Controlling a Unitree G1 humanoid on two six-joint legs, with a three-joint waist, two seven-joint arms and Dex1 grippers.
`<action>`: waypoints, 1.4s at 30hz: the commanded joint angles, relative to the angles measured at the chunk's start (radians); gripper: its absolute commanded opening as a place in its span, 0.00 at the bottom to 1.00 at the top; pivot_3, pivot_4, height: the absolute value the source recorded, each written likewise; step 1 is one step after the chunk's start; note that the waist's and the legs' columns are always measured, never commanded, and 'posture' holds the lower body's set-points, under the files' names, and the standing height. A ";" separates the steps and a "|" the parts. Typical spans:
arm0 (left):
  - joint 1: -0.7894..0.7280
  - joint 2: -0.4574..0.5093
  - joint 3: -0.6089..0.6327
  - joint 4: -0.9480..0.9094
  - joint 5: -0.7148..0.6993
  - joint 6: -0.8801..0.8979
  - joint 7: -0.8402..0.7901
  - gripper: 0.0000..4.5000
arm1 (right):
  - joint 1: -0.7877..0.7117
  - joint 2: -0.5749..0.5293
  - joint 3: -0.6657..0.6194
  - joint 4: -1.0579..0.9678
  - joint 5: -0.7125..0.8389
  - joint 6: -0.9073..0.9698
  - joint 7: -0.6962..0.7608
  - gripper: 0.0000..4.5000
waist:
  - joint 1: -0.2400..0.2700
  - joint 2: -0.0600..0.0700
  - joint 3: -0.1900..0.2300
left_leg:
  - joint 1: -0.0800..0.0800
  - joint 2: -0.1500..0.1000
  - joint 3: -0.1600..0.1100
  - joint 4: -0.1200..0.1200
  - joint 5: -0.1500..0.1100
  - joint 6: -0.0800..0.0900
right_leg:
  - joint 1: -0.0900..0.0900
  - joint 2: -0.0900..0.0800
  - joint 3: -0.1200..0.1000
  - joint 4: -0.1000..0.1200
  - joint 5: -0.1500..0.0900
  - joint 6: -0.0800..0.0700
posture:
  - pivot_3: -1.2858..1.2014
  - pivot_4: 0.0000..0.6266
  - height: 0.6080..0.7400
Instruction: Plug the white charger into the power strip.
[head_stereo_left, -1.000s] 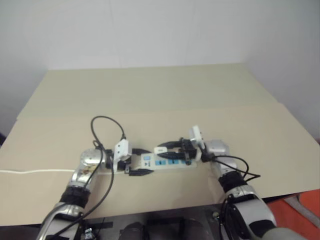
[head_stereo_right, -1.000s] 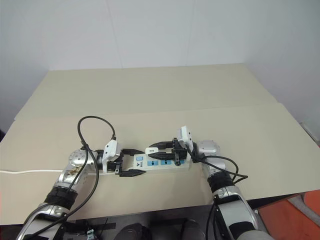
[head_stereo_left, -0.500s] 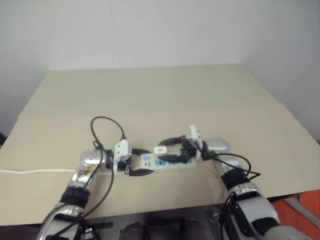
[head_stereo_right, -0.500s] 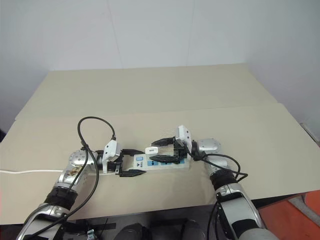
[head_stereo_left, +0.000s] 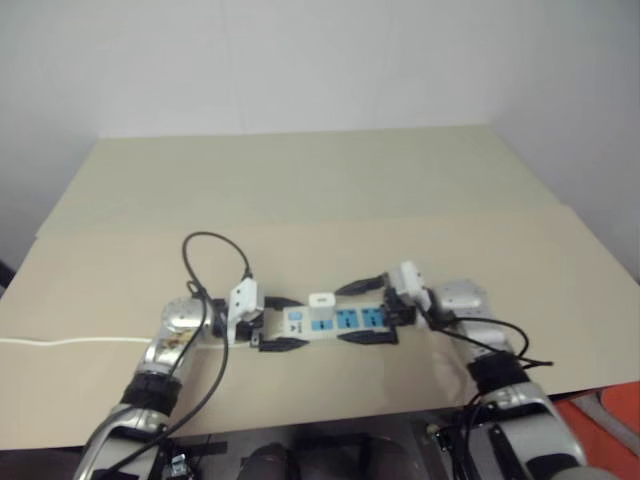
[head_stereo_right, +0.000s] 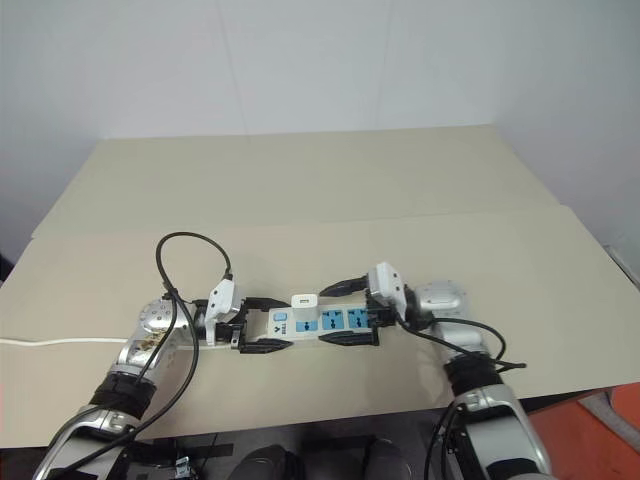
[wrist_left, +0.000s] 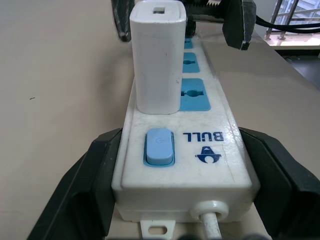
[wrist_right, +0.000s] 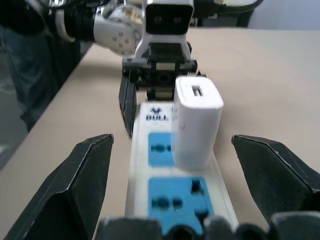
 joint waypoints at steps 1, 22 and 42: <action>-0.002 0.012 -0.002 0.007 0.020 0.003 0.018 0.73 | 0.017 -0.108 -0.086 -0.112 0.020 0.054 -0.039 1.00 | 0.000 0.000 0.000 | 0.000 0.000 0.000 0.000 0.000 0.000 | 0.000 0.000 0.000 0.000 0.000 0.000 | 0.52 0.24 1.00; -0.045 -0.045 0.052 0.051 -0.068 -0.095 -0.010 1.00 | 0.203 -0.473 -0.188 -0.267 -0.025 0.112 -0.105 1.00 | 0.008 -0.002 0.001 | -0.002 -0.001 0.000 0.000 -0.002 0.003 | -0.002 -0.003 -0.001 -0.002 0.000 0.000 | 0.52 0.24 1.00; 0.207 0.476 0.375 -0.093 -0.175 -0.039 -0.160 1.00 | 0.349 -0.656 -0.368 -0.290 0.004 0.163 -0.129 1.00 | 0.014 0.000 0.008 | -0.006 0.000 0.000 0.000 -0.002 0.003 | -0.009 -0.003 -0.001 -0.001 -0.002 -0.001 | 0.52 0.24 1.00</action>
